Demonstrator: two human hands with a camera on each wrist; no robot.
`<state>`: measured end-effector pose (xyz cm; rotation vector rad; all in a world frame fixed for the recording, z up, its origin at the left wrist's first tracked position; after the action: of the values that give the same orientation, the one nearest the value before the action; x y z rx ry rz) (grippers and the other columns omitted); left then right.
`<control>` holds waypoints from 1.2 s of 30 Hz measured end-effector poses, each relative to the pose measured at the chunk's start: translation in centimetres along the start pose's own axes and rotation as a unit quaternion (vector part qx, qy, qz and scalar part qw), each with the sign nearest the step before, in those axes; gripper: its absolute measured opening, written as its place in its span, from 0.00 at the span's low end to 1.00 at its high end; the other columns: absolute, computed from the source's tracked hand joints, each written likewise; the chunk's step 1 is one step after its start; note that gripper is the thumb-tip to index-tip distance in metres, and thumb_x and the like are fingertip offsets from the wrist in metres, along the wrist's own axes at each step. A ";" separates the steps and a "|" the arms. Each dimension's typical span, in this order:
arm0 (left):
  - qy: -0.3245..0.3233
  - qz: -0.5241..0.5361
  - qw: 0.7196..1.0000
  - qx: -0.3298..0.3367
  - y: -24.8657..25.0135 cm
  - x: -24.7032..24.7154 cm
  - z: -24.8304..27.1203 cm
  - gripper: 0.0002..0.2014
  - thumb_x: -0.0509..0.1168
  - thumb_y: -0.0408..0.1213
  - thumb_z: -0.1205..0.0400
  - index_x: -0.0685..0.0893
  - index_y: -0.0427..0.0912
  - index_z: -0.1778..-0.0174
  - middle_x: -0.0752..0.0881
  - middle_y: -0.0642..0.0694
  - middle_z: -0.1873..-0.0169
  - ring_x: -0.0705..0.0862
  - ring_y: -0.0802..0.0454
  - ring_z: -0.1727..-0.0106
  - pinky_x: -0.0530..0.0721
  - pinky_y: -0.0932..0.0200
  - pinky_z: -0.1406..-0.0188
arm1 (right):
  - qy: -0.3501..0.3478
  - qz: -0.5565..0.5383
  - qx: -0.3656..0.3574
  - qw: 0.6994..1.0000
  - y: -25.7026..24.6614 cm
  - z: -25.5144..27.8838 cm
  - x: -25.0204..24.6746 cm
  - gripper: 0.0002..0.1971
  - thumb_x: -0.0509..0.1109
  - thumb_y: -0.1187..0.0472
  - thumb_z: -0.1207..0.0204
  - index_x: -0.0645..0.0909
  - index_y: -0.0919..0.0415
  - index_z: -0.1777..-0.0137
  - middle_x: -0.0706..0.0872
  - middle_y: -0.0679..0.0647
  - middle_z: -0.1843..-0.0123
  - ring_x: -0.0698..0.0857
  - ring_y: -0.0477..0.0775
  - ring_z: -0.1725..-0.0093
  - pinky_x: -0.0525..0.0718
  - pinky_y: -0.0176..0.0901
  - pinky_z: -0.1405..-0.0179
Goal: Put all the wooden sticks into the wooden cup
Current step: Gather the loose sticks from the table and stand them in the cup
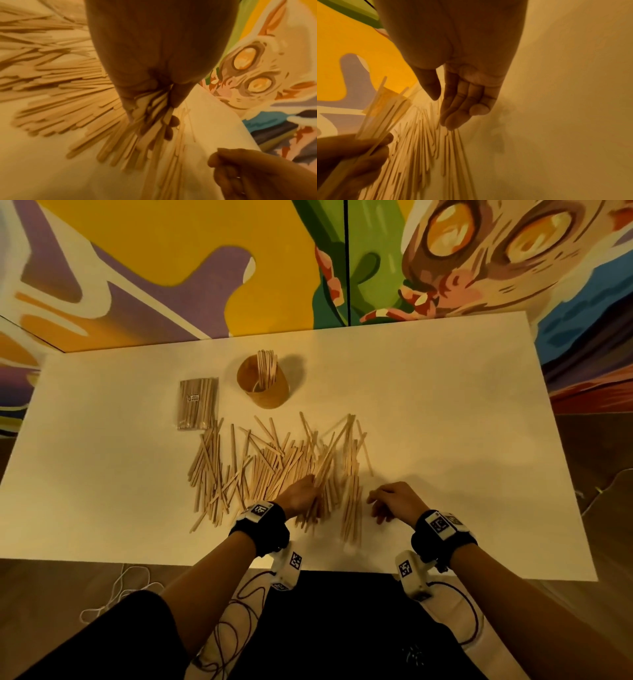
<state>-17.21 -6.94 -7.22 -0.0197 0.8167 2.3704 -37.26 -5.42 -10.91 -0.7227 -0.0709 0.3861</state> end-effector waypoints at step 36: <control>-0.176 0.275 0.945 0.034 4.5 5.9 3.4 0.13 0.58 0.38 0.12 0.71 0.46 0.64 0.64 0.51 0.75 0.59 0.58 0.78 0.56 0.65 0.81 | -0.057 0.101 -0.207 0.971 -13.0 0.4 0.7 0.11 0.63 0.70 0.20 0.87 0.66 0.45 0.92 0.59 0.56 0.88 0.49 0.53 0.80 0.44 0.42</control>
<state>-23.88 -4.53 -3.15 0.7296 0.7969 2.7299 -32.54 -13.84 -2.12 -1.1248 -0.1909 0.6173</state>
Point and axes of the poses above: each hand's wrist, its own z-axis away from the middle knuckle, its own x-axis out of the palm, y = z × x, the point moved 8 cm from there along -z, towards the middle knuckle
